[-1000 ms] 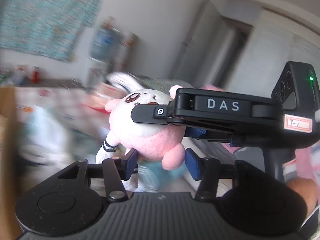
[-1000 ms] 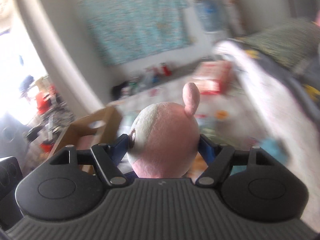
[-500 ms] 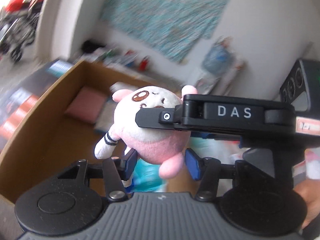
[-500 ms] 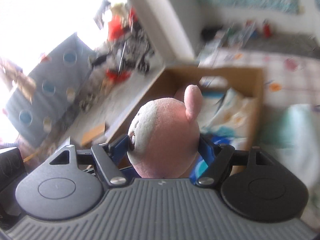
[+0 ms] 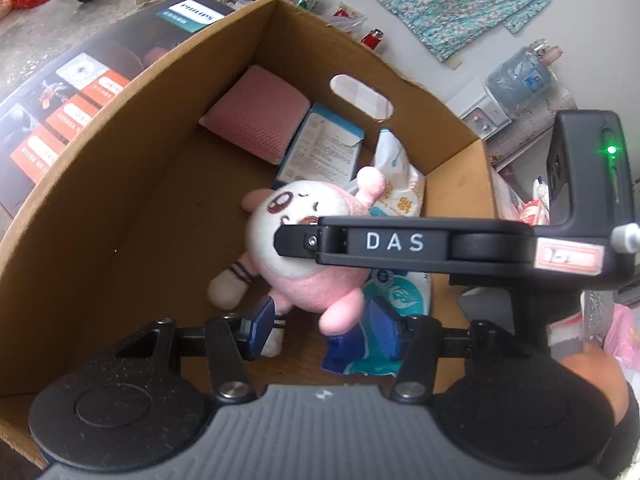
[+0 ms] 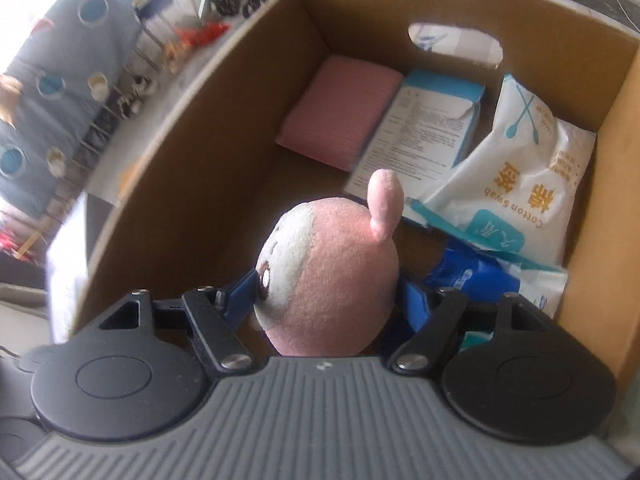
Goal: Organize soft objects
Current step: 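Lower the bunny into the box and open the right tool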
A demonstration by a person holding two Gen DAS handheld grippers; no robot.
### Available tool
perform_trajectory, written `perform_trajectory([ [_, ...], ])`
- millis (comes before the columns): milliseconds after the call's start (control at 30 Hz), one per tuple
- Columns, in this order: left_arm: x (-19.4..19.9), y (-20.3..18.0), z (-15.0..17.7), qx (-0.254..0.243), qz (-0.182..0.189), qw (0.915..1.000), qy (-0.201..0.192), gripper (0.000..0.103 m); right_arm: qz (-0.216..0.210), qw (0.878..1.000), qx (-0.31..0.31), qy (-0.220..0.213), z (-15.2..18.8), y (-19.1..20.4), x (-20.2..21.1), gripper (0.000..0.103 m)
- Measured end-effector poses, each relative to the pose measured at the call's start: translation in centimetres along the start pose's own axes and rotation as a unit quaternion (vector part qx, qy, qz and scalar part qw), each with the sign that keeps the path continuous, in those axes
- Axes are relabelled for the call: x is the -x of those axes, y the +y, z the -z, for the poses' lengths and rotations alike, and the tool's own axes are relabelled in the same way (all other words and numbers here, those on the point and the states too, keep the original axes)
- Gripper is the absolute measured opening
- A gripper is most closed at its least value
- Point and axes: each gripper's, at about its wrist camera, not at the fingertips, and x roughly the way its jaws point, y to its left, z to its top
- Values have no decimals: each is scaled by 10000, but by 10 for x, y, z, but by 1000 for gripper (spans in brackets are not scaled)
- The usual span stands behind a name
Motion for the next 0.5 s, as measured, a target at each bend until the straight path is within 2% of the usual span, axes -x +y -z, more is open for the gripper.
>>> perform_trajectory([
  [33,-1,1,0,12,0,10000,30,53,57,10000,50,36,1,-3,-3,77],
  [133,-6,-1,-1,29,9,10000,82,53,52,9999,153,20,-1,-1,-2,77],
  [233,-7,-1,2,-30,5,10000,47,53,232,9995,218,-84,-3,1,7,77],
  [367,-10,-12,3,-295,-77,9995,-120,58,234,9985,254,-434,-4,1,27,79],
  [500,-4,-24,12,-521,-110,9980,-328,59,118,9962,181,-848,3,-5,53,79],
])
